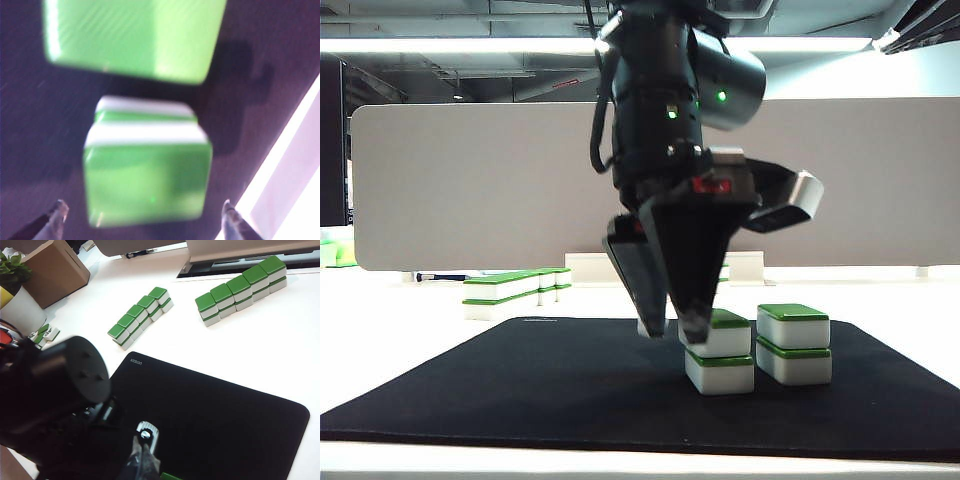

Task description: Take a mahjong tile from the mahjong wall and then place it on the table close to you.

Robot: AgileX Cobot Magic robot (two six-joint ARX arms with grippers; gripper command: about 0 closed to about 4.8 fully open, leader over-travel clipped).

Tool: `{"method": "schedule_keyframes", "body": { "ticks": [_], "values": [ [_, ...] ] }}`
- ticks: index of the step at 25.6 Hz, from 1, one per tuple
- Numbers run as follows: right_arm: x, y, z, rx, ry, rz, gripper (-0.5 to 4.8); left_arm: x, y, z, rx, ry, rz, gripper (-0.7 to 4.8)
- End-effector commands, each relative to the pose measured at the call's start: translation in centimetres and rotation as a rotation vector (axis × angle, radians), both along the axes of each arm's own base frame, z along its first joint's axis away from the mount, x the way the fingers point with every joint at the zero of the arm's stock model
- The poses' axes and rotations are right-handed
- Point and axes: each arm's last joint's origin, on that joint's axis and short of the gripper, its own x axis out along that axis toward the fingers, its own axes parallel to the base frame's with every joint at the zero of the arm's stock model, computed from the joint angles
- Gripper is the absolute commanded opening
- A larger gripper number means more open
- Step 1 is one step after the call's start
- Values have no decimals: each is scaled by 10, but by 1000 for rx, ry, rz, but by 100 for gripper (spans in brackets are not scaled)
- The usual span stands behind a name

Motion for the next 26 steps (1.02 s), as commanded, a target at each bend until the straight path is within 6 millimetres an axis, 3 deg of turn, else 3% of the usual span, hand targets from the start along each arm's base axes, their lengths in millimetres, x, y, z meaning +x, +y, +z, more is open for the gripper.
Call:
{"method": "schedule_keyframes", "body": {
  "ticks": [1, 9, 13, 18, 23, 26],
  "values": [
    [0, 0, 4, -2, -27, 5, -1, -5, 8, 25, -29, -42, 3, 404],
    [0, 0, 4, -1, -26, 5, -1, -26, 33, 92, -162, -157, 4, 403],
    [0, 0, 4, -2, -26, 5, -1, -37, 55, 127, -184, -294, 33, 386],
    [0, 0, 4, -2, -27, 5, -1, -48, 85, 162, -162, -480, 146, 259],
    [0, 0, 4, -2, -27, 5, -1, -57, 103, 180, -181, -543, 219, 215],
    [0, 0, 4, -2, -27, 4, -1, -61, 109, 186, -194, -558, 234, 117]
  ]
}}
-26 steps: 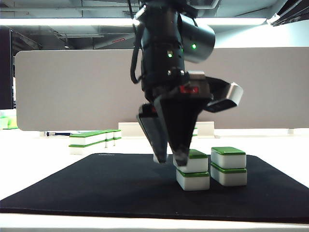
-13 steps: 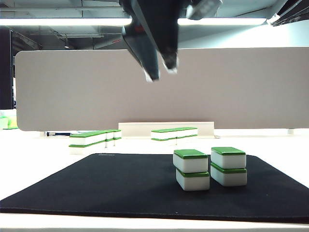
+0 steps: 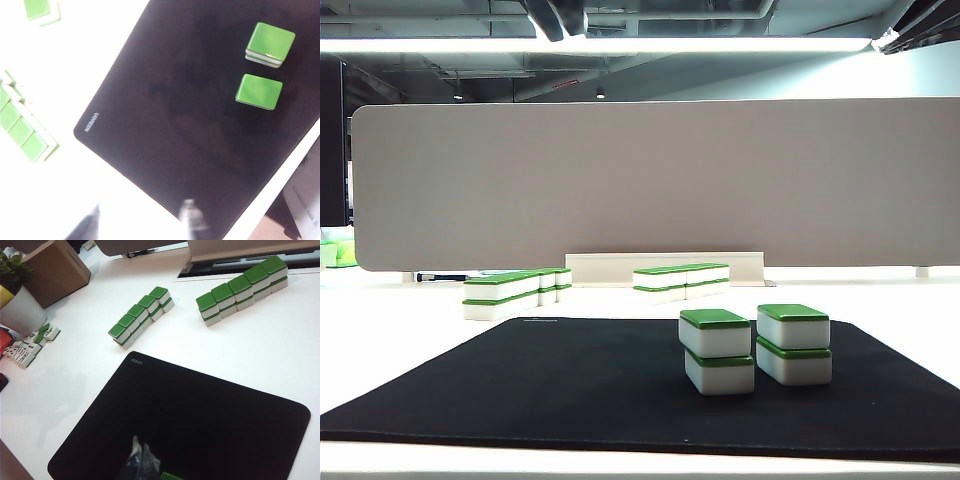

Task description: Take a mahjong tile from the mahjong wall and then place it on the table close to you.

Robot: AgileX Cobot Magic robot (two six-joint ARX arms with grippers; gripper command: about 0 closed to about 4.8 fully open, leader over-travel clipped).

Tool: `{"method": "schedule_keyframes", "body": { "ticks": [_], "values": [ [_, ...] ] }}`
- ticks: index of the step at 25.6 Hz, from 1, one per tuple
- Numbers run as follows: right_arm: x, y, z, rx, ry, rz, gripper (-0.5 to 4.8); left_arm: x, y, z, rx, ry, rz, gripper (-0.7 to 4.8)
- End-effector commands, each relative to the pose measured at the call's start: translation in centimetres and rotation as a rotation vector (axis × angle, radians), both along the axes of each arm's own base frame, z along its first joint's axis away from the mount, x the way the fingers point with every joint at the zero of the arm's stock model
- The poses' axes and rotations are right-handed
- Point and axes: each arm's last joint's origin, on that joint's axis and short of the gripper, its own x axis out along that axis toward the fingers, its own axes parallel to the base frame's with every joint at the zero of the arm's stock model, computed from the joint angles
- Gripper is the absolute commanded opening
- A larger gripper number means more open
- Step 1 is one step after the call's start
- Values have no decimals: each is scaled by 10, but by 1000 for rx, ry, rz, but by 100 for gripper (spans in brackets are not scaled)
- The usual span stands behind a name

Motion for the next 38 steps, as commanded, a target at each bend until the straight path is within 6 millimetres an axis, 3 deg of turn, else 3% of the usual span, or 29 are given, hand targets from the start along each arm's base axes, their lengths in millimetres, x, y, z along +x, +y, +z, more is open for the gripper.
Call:
{"method": "schedule_keyframes", "body": {
  "ticks": [1, 7, 9, 10, 34, 38],
  "values": [
    [0, 0, 4, -2, -27, 3, -1, -4, 7, 7, -13, -26, 29, 110],
    [0, 0, 4, -2, -27, 4, -1, -12, 20, 20, 17, -128, 95, 103],
    [0, 0, 4, -3, -27, 1, -1, -15, 25, 25, 31, -170, 121, 1],
    [0, 0, 4, -3, -27, 1, -1, -16, 27, 26, 33, -182, 127, -6],
    [0, 0, 4, -3, -27, 1, -1, -17, 27, 29, -12, -187, 166, -6],
    [0, 0, 4, -3, -27, 1, -1, -3, 27, 37, -105, -286, 222, -5]
  ]
}}
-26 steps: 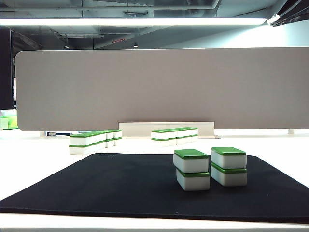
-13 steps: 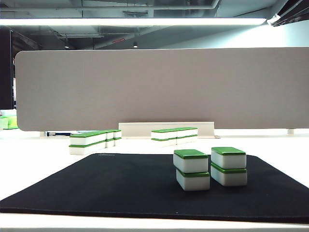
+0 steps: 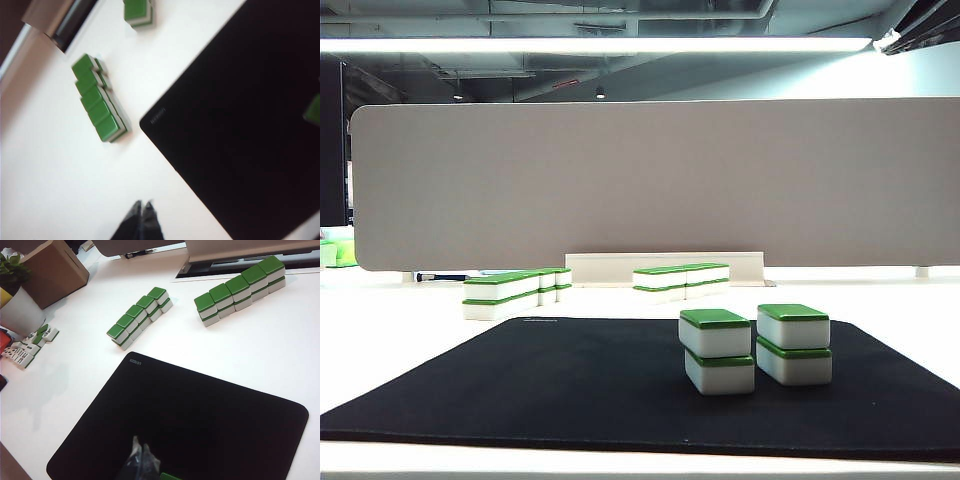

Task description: Take a mahjong tile from the mahjong wall and then place it on the table close to you.

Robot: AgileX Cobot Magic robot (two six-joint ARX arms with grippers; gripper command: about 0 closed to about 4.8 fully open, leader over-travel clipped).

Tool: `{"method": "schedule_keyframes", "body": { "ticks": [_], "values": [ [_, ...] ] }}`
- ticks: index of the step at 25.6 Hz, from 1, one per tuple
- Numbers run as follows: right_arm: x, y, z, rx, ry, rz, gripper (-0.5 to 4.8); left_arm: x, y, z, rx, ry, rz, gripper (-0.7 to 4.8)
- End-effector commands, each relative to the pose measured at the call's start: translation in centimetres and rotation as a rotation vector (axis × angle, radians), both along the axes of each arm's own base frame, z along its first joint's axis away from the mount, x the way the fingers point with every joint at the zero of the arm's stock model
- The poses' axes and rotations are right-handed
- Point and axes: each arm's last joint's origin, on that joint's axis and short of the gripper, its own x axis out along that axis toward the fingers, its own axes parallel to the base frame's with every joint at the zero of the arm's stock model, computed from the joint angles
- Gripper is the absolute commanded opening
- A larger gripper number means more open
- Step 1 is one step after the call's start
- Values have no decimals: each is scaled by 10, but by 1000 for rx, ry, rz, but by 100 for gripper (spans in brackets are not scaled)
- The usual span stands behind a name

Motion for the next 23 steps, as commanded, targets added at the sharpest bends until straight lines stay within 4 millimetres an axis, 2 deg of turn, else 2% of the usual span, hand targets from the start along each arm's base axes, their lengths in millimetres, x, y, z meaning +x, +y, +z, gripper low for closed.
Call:
{"method": "schedule_keyframes", "body": {
  "ticks": [1, 7, 17, 21, 23],
  "values": [
    [0, 0, 4, -2, -27, 4, -1, 14, 2, 11, -104, -118, 56, -6],
    [0, 0, 4, -2, -26, 4, -1, 32, 9, 26, -255, -247, 125, -6],
    [0, 0, 4, -2, -26, 4, -1, 54, 28, 53, -511, -410, 70, -6],
    [0, 0, 4, -2, -26, 4, -1, 60, 34, 56, -578, -484, 53, -6],
    [0, 0, 4, -2, -26, 4, -1, 60, 41, 49, -644, -581, 46, -6]
  ]
}}
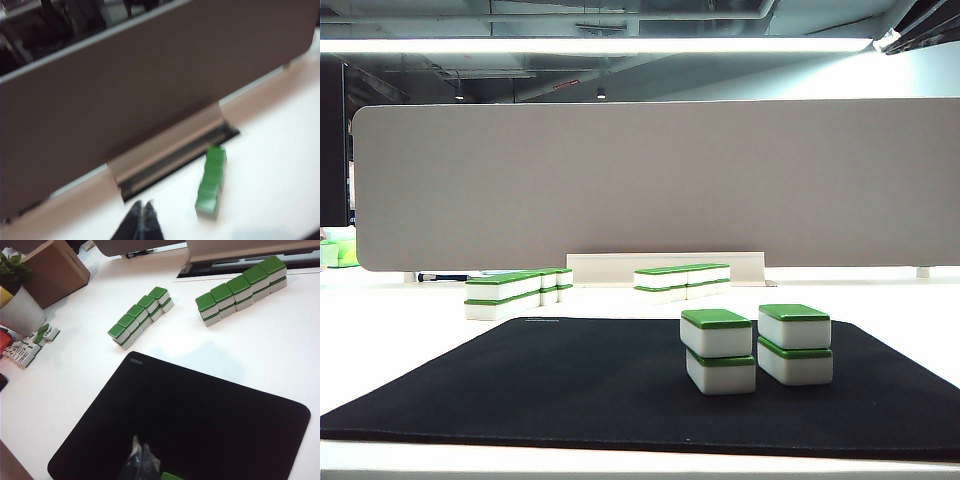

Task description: Take a mahjong tile from the mahjong wall and then place it on the table close to you.

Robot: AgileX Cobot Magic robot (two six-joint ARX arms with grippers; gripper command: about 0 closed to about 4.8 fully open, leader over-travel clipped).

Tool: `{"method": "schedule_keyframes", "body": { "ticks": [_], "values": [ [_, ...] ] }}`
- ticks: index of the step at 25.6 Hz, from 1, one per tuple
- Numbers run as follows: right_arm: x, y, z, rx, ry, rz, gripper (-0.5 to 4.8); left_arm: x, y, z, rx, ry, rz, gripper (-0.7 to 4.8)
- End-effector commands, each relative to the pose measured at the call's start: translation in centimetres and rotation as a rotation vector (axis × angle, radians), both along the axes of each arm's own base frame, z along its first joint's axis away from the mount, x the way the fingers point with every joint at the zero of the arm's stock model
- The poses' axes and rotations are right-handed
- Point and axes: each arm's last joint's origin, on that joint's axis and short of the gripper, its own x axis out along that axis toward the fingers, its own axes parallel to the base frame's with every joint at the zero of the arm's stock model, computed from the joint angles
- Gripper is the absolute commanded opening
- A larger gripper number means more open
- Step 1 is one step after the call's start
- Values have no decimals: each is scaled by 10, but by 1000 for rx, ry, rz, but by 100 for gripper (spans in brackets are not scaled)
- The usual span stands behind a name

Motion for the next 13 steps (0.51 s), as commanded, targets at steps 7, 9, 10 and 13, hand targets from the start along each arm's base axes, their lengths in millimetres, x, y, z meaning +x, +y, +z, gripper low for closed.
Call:
{"method": "schedule_keyframes", "body": {
  "ticks": [7, 9, 10, 13],
  "values": [
    [0, 0, 4, -3, -26, 4, -1, -12, 27, -39, -80, -78, 44, -6],
    [0, 0, 4, -2, -26, 4, -1, -16, 35, -50, -95, -47, 72, -6],
    [0, 0, 4, -2, -26, 4, -1, -18, 40, -57, -100, -29, 86, -5],
    [0, 0, 4, -2, -26, 4, -1, -24, 51, -74, -97, 5, 120, -6]
  ]
}}
